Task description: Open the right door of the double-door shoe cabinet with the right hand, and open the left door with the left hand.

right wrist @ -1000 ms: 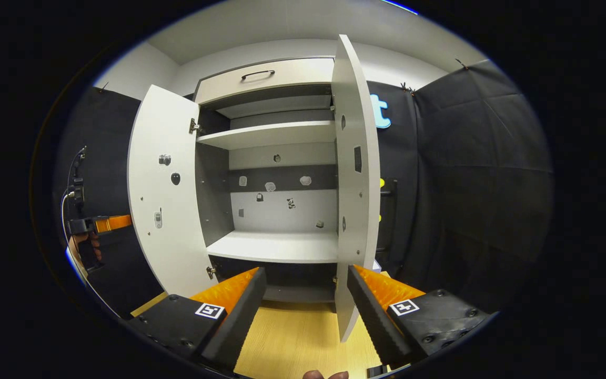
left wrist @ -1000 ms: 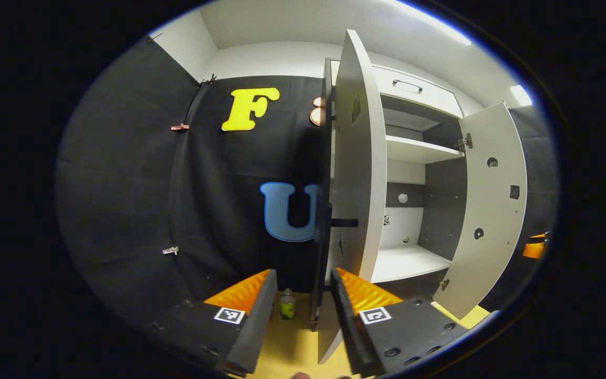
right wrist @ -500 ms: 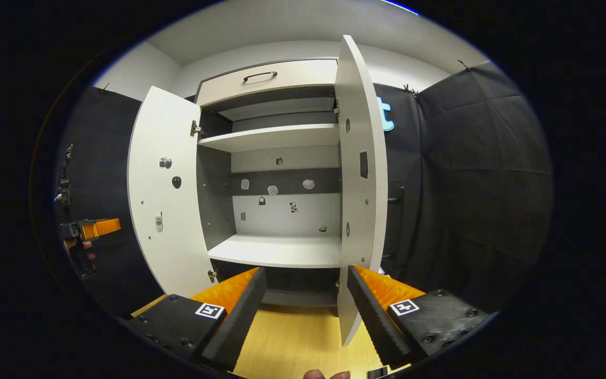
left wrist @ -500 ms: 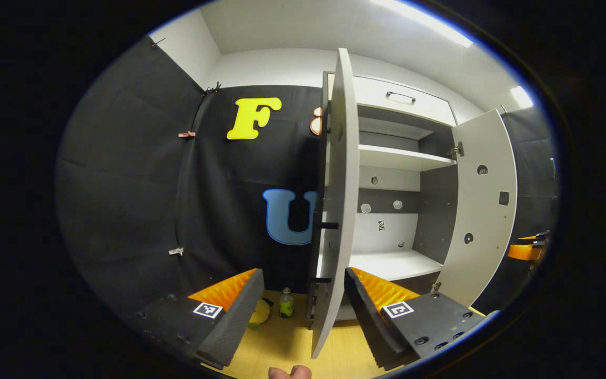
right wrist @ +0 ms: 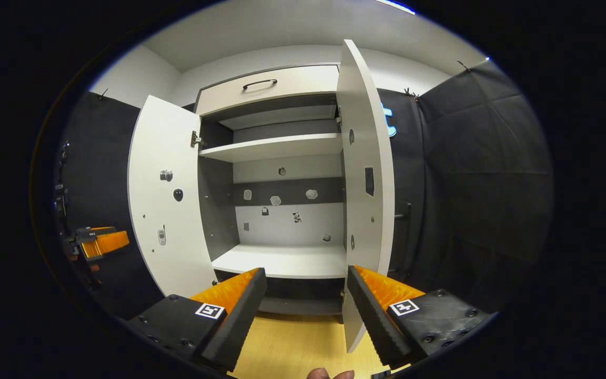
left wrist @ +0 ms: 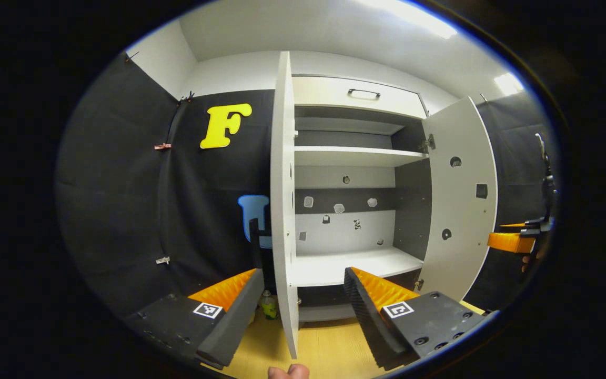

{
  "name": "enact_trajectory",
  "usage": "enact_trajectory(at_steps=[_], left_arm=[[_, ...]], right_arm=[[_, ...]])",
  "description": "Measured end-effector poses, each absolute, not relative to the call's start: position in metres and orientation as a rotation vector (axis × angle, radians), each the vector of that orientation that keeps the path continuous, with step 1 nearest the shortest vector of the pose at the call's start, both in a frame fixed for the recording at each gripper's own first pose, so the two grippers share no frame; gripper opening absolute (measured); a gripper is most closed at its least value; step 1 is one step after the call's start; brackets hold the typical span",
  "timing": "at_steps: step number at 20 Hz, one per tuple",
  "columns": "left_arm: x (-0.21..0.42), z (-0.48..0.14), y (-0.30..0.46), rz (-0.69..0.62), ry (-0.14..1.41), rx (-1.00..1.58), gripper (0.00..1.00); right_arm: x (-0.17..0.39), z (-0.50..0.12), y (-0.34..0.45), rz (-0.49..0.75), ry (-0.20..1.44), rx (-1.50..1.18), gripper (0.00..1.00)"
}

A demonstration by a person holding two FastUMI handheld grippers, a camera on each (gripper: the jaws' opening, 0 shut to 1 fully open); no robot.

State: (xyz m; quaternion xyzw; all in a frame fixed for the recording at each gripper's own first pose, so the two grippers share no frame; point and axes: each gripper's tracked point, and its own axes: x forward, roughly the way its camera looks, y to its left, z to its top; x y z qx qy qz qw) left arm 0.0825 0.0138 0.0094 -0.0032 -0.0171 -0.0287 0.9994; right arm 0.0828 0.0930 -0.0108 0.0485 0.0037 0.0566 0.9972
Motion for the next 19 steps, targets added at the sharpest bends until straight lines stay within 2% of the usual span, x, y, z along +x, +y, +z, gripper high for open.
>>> enact_trajectory(at_steps=[12, 19], left_arm=[[0.078, 0.017, -0.058, -0.089, -0.056, -0.057, 0.95], [0.075, 0.021, -0.063, -0.084, -0.061, -0.088, 0.95]], right_arm=[[0.082, -0.004, 0.108, 0.105, -0.009, 0.069, 0.98], [0.079, 0.0, 0.109, 0.09, -0.026, 0.067, 0.98]])
